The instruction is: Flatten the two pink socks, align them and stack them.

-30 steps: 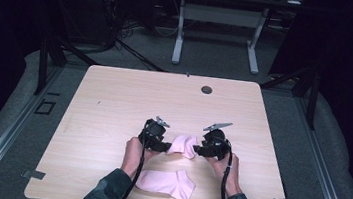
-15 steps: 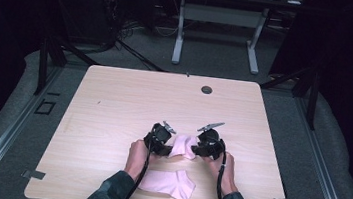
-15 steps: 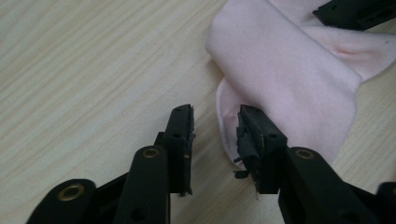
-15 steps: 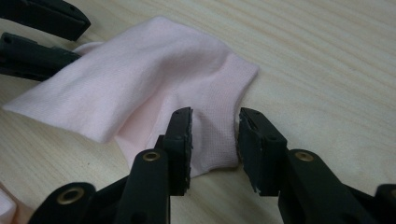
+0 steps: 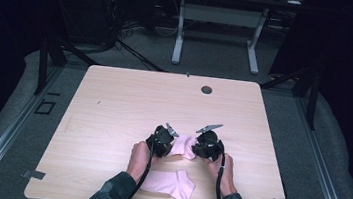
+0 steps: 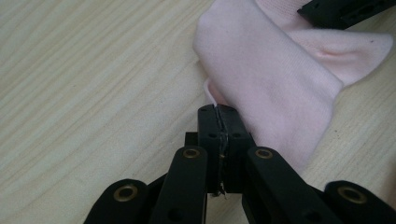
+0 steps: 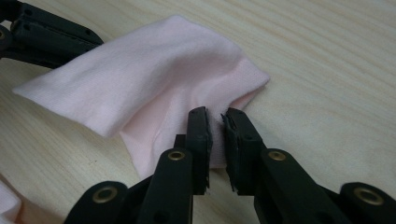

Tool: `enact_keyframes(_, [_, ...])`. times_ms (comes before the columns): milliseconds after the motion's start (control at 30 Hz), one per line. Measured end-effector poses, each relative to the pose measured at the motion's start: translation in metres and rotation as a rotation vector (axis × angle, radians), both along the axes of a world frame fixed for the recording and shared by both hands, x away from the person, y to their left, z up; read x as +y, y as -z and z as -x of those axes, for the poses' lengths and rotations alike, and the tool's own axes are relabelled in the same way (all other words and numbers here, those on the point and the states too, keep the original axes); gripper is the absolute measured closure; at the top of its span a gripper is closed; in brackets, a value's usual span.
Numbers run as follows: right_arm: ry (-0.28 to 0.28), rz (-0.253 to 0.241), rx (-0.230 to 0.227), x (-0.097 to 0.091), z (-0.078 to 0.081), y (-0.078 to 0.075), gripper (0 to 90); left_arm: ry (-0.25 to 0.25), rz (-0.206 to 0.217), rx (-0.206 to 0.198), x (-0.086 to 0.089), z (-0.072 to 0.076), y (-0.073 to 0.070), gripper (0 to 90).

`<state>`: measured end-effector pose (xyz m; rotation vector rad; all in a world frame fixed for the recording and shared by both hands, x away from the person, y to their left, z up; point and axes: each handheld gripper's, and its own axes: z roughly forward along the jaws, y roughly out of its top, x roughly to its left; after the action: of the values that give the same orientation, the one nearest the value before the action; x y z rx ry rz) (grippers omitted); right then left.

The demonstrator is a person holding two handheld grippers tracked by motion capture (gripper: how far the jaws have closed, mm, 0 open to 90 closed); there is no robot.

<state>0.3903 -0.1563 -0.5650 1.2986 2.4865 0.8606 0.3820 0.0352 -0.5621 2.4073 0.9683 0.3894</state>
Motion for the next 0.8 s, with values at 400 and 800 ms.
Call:
enact_keyframes(400, [-0.007,-0.001,-0.014,-0.001,0.003,-0.002,84.0,-0.030,0.050,-0.021,0.010,0.002,-0.004,90.0])
enact_keyframes(800, [-0.005,-0.025,-0.056,-0.006,0.015,-0.022,84.0,-0.081,0.101,-0.054,0.038,0.012,-0.026,90.0])
